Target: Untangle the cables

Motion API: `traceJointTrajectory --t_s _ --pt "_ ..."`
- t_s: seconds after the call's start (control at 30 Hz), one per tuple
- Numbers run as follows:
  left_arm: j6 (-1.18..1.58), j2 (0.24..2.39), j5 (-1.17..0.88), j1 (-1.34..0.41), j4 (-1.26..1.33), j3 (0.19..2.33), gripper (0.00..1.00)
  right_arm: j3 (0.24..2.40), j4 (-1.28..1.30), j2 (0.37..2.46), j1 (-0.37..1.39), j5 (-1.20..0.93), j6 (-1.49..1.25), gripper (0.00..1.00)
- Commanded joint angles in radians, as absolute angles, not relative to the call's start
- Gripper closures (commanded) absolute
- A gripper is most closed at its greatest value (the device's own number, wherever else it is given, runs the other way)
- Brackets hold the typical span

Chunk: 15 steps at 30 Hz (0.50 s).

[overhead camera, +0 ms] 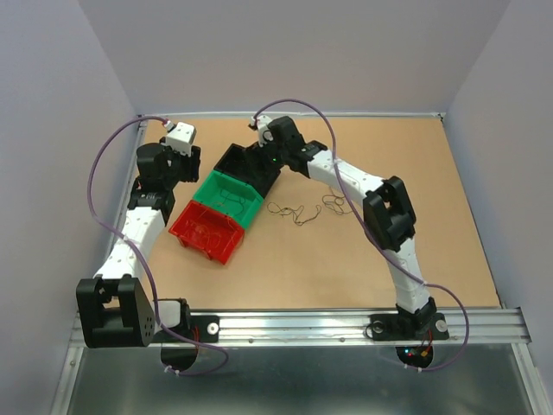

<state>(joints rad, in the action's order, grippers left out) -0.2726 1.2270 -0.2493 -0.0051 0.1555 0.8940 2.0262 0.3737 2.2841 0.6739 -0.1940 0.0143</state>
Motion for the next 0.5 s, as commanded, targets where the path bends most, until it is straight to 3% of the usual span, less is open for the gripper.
traceJointTrajectory --t_s 0.0,0.07,0.17,0.47 --pt "-0.298 1.189 -0.301 -0.008 0.206 0.867 0.38 1.844 0.217 2.087 0.670 -0.134 -0.032 0.07" --pt "-0.299 1.169 -0.314 -0.008 0.212 0.859 0.33 1.681 0.172 2.016 0.670 -0.114 -0.046 0.02" --pt "-0.298 1.134 -0.330 -0.008 0.222 0.835 0.01 1.482 0.101 1.864 0.672 -0.054 -0.078 0.00" --pt "-0.296 1.049 -0.354 -0.008 0.270 0.773 0.01 1.138 0.040 1.732 0.683 0.120 -0.238 0.00"
